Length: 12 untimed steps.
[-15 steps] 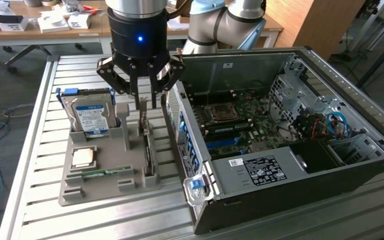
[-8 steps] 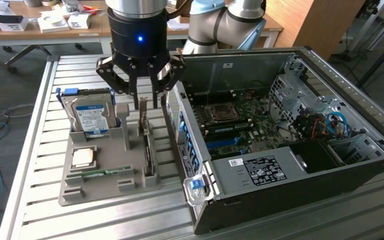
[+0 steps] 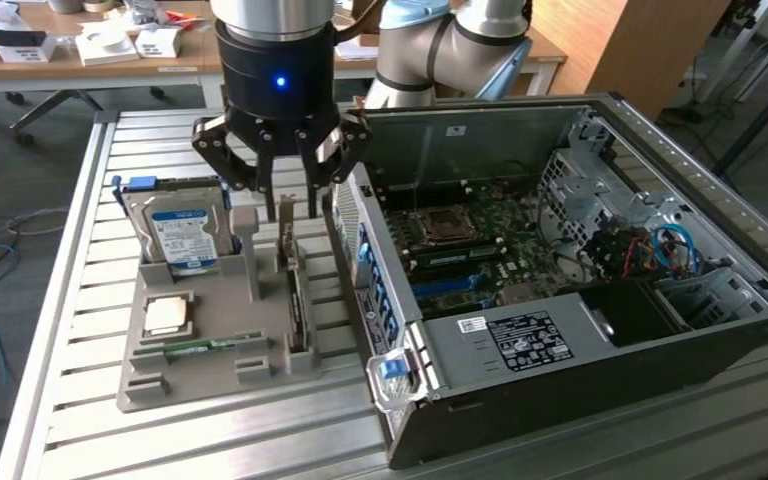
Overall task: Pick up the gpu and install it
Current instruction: 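Pick up the gpu and move the gpu toward the slot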
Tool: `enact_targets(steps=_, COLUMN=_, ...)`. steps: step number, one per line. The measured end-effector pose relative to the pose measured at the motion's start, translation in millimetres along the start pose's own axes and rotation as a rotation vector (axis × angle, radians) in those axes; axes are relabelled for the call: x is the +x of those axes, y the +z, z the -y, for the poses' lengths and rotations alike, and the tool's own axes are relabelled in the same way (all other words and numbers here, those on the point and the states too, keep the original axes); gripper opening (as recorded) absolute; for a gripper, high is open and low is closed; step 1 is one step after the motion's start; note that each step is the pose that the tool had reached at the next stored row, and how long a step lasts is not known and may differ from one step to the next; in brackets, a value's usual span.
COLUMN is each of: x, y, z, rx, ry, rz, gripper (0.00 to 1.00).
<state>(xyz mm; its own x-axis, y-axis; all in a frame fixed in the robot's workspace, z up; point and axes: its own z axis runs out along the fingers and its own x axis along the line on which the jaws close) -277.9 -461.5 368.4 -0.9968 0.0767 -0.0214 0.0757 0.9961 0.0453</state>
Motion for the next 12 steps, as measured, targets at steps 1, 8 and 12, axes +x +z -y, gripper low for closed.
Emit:
enact_targets(steps=1, x=0.0, y=1.4, z=0.0, rx=0.0, ry=0.0, rz=-0.0001, gripper=0.43)
enact_targets(steps=8, x=0.2, y=11.5, z=0.5, rx=0.0, ry=0.0, rz=-0.0001, gripper=0.43)
enact_targets(steps=12, x=0.3, y=16.5, z=0.7, rx=0.0, ry=0.0, rz=-0.0001, gripper=0.43)
